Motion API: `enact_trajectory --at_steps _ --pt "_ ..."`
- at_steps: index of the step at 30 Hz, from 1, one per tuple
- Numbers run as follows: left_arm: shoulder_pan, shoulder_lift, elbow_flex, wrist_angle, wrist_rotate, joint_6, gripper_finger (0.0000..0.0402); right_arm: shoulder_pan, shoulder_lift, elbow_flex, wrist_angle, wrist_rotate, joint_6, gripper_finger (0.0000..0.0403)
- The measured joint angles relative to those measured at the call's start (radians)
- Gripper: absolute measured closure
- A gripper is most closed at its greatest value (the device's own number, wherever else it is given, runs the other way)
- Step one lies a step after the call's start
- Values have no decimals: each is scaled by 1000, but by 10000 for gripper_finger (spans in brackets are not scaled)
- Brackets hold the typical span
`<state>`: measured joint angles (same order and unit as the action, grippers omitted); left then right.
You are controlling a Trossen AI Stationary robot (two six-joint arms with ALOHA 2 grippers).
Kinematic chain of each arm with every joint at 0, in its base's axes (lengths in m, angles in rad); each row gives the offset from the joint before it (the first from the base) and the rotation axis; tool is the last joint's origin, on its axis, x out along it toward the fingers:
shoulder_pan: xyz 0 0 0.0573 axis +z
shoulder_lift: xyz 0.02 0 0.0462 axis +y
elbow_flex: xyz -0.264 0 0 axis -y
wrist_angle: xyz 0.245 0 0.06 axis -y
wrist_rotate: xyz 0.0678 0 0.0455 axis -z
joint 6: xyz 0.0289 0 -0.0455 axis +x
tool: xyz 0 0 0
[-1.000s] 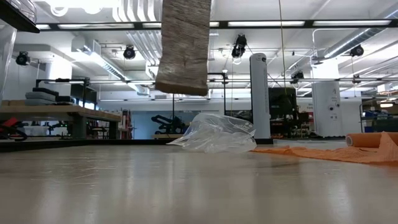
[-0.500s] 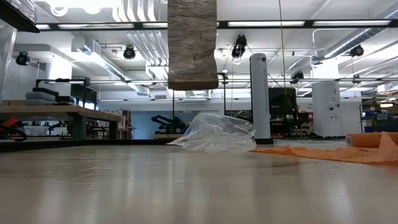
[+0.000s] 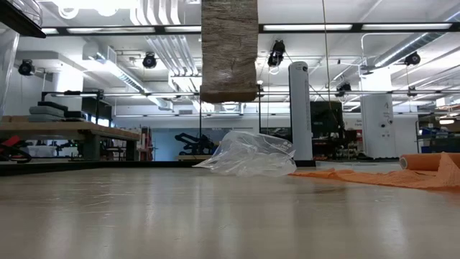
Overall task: Roll bandage
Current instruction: Roll the brown bandage
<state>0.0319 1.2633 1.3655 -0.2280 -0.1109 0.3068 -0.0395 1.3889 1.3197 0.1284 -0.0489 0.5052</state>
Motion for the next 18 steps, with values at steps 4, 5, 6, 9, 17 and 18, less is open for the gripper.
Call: enact_trajectory --at_steps 4,5,6,9,17,18 --pt "0 5 0 1 -4 23 332 -4 1 0 -12 3 58 160" --pt "0 5 0 1 -4 26 333 -8 1 0 -14 2 80 164" --pt "0 5 0 1 -5 32 333 -10 1 0 -16 0 97 168" --pt "0 5 0 2 -12 53 331 -16 1 0 -20 -2 139 182" --pt "0 9 0 6 -34 111 336 -21 1 0 -23 -4 165 206" --pt "0 9 0 6 -34 120 336 -21 1 0 -24 -4 167 207"
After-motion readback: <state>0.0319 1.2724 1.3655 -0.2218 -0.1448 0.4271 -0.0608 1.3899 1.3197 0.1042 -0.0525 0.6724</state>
